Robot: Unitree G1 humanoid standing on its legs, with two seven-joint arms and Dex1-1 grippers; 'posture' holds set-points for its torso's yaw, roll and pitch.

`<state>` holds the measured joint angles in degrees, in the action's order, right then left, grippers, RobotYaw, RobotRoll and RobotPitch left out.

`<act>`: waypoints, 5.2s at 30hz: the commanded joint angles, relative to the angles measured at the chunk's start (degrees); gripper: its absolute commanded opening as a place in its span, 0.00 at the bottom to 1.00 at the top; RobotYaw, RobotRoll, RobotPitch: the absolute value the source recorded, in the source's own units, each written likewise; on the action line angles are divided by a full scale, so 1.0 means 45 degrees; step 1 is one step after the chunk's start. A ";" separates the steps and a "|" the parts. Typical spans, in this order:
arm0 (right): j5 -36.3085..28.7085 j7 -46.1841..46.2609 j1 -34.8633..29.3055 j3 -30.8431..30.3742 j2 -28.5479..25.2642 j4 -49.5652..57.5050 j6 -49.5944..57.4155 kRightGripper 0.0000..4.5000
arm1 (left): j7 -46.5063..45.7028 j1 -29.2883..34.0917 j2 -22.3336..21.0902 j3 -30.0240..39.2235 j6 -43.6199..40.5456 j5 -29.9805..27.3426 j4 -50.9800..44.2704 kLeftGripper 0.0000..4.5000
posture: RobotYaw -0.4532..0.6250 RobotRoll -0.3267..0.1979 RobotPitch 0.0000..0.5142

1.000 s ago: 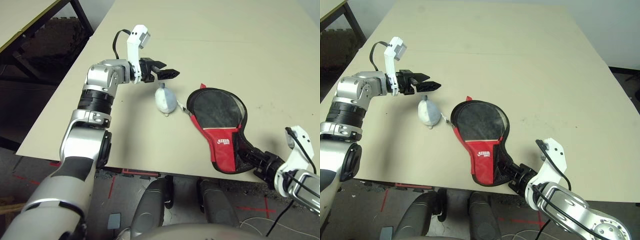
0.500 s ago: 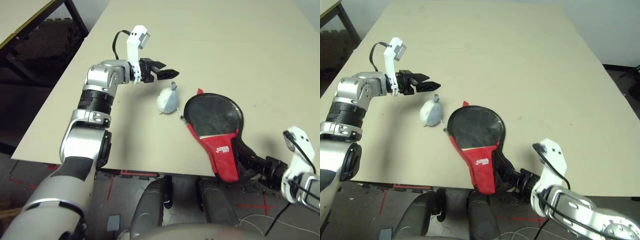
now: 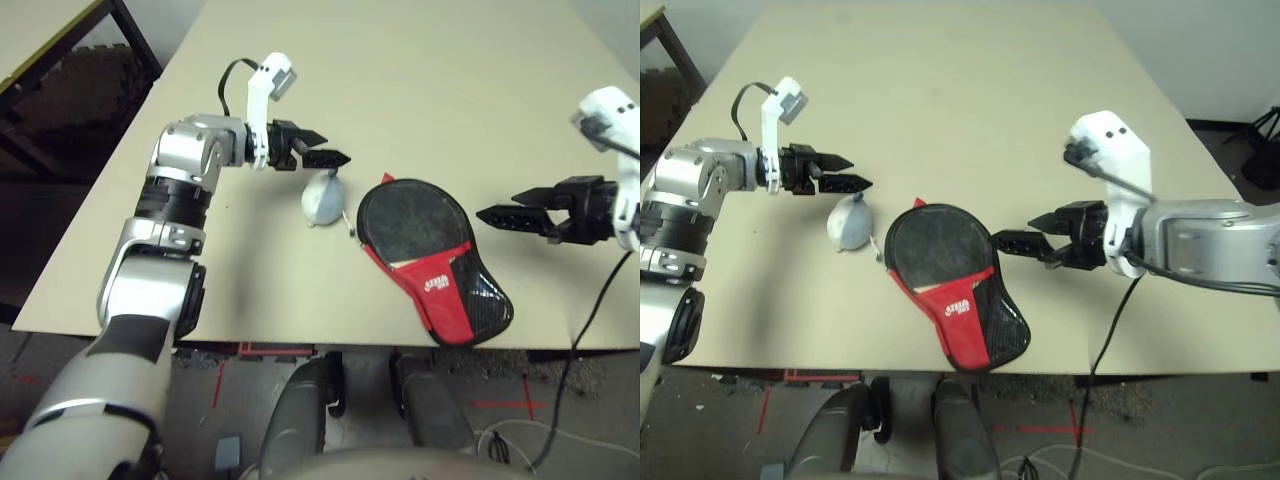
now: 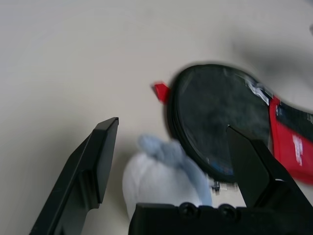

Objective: Store the ping-pong paddle in its case and zip it.

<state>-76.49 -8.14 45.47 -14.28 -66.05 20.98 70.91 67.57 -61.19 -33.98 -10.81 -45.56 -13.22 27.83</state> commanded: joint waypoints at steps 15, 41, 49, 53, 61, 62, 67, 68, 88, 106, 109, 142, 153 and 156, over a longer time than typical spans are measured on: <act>1.0389 -0.6276 0.0187 -0.4263 0.3213 -0.1068 -0.2800 1.00 | 0.0064 0.2188 -0.0522 -0.1406 -0.0343 0.0666 -0.2154 1.00 | 0.27 0.62 0.33; 1.3406 -0.9881 -0.0840 -0.4616 0.4398 -0.1902 -0.2741 1.00 | -0.0171 0.1403 0.1062 -0.1678 0.0831 0.1479 0.0373 0.58 | 0.26 0.62 0.33; 1.4284 -1.0547 -0.0860 -0.4757 0.4606 -0.2527 -0.3143 1.00 | -0.0357 0.0331 0.1296 -0.1376 0.2044 0.1879 0.2032 0.05 | 0.27 0.62 0.35; 1.4647 -1.0737 -0.0943 -0.4749 0.4761 -0.2803 -0.3333 1.00 | -0.0926 -0.0447 0.1749 -0.1180 0.3165 0.2208 0.3346 0.02 | 0.27 0.62 0.35; 1.5164 -1.1000 -0.1140 -0.4718 0.4993 -0.3094 -0.3582 1.00 | -0.3266 -0.1985 0.3115 -0.0861 0.6508 0.3156 0.6737 0.02 | 0.28 0.62 0.35; 1.5223 -1.1041 -0.1154 -0.4718 0.5013 -0.3118 -0.3609 1.00 | -0.3708 -0.2220 0.3319 -0.0801 0.6891 0.3277 0.7247 0.02 | 0.27 0.62 0.35; 1.5468 -1.1205 -0.1217 -0.4745 0.5150 -0.3262 -0.3671 1.00 | -0.5254 -0.3167 0.3767 -0.0906 0.8071 0.4131 0.8920 0.02 | 0.27 0.62 0.36; 1.5506 -1.1231 -0.1229 -0.4753 0.5164 -0.3275 -0.3683 1.00 | -0.5460 -0.3294 0.3793 -0.0875 0.8167 0.4241 0.9099 0.02 | 0.27 0.62 0.36; 1.6046 -1.1704 -0.1392 -0.4838 0.5219 -0.3713 -0.4012 1.00 | -0.7319 -0.3413 0.2846 0.0087 0.7162 0.5029 0.8894 0.02 | 0.29 0.62 0.37; 1.6427 -1.1761 -0.1247 -0.4643 0.5916 -0.3964 -0.3880 1.00 | -1.1693 -0.3916 0.7068 0.0065 1.0993 0.6094 1.0890 0.02 | 0.22 0.62 0.44; 1.6425 -1.1722 -0.1304 -0.4572 0.5949 -0.3796 -0.3698 1.00 | -1.1810 -0.3968 0.7695 -0.0201 1.1374 0.6556 1.0955 0.02 | 0.19 0.62 0.45; 1.5516 -1.1542 -0.1331 -0.2685 0.6084 -0.4180 -0.2827 1.00 | -0.6047 -0.3533 0.6805 0.1866 1.2420 0.4680 1.0290 0.99 | 0.26 0.62 0.41; 1.5515 -1.1308 -0.0197 -0.2056 0.6183 -0.5708 -0.3325 1.00 | -0.4283 -0.3483 0.6094 0.2953 1.1079 0.2995 0.9152 0.99 | 0.31 0.62 0.35; 1.5917 -1.0695 0.1089 -0.1735 0.6339 -0.7173 -0.3654 1.00 | -0.3927 -0.3390 0.5412 0.3066 1.0419 0.2689 0.8502 0.99 | 0.31 0.62 0.35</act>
<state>-6.52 -58.08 48.91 -22.84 -37.80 -7.79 54.97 48.68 -76.86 -8.75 2.61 3.31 -0.36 67.62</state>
